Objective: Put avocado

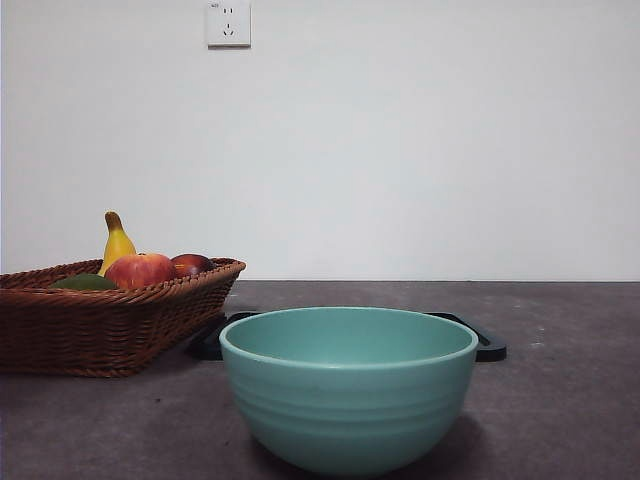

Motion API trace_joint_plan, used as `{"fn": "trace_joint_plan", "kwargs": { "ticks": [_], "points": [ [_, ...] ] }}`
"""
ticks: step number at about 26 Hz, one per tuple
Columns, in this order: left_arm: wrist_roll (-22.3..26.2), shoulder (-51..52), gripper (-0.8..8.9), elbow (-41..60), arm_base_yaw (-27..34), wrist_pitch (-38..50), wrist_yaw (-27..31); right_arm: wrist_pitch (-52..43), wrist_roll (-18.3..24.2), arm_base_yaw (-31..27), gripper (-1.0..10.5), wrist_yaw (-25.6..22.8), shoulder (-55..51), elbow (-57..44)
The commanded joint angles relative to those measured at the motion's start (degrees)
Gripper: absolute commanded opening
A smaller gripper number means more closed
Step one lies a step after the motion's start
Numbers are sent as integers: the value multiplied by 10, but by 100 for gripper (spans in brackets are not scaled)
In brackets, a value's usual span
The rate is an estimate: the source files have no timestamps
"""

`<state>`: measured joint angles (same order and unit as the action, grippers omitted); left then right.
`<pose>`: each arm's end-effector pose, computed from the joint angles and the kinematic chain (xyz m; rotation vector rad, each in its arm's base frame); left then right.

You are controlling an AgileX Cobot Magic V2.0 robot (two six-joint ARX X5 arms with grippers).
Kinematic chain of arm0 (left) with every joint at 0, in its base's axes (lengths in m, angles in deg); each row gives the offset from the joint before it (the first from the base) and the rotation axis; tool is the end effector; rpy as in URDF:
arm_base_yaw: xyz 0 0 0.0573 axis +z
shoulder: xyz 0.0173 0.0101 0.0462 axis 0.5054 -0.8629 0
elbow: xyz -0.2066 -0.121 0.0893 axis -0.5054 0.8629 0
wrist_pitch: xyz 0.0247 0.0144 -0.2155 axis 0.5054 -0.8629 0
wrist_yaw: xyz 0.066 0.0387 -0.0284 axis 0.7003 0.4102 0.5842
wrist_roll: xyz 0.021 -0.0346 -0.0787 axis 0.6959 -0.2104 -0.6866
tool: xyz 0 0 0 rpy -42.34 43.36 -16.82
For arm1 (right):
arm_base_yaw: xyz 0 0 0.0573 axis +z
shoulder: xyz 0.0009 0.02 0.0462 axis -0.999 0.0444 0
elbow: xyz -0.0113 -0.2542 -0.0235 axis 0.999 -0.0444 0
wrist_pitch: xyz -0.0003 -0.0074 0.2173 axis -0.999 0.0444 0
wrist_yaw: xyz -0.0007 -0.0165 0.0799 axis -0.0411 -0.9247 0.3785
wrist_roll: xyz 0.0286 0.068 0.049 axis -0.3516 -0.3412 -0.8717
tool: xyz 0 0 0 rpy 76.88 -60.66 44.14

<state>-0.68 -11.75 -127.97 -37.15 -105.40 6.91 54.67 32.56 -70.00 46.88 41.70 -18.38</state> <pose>0.0791 -0.0421 0.2668 -0.2285 0.7879 -0.4901 0.0767 0.0605 0.2711 0.1481 0.8686 0.6990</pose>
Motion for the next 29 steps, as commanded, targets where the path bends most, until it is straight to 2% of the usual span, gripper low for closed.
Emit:
{"fn": "trace_joint_plan", "kwargs": {
  "ticks": [1,4,6,9,11,14,16,23,29],
  "points": [
    [13,-3,9,-11,-5,-11,-1,4,13,19,8,0,2,10],
    [12,-3,10,-11,-5,-24,-1,2,13,24,8,-1,2,10],
    [9,-3,47,-11,-5,-25,-1,2,13,24,18,-1,2,10],
    [8,-3,215,-11,-5,-26,0,2,13,24,120,-2,2,10],
    [8,-3,344,-11,-5,-26,0,2,13,24,229,-2,2,10],
    [7,-3,439,-11,-5,-26,0,2,13,24,355,-2,2,10],
    [-3,-3,474,-11,-5,-25,0,2,13,24,398,-2,2,10],
    [-5,-17,468,-11,-5,-4,0,2,13,24,399,-2,2,10],
    [-6,-77,467,-11,-8,40,3,2,13,24,399,-2,2,10]
  ]
}}
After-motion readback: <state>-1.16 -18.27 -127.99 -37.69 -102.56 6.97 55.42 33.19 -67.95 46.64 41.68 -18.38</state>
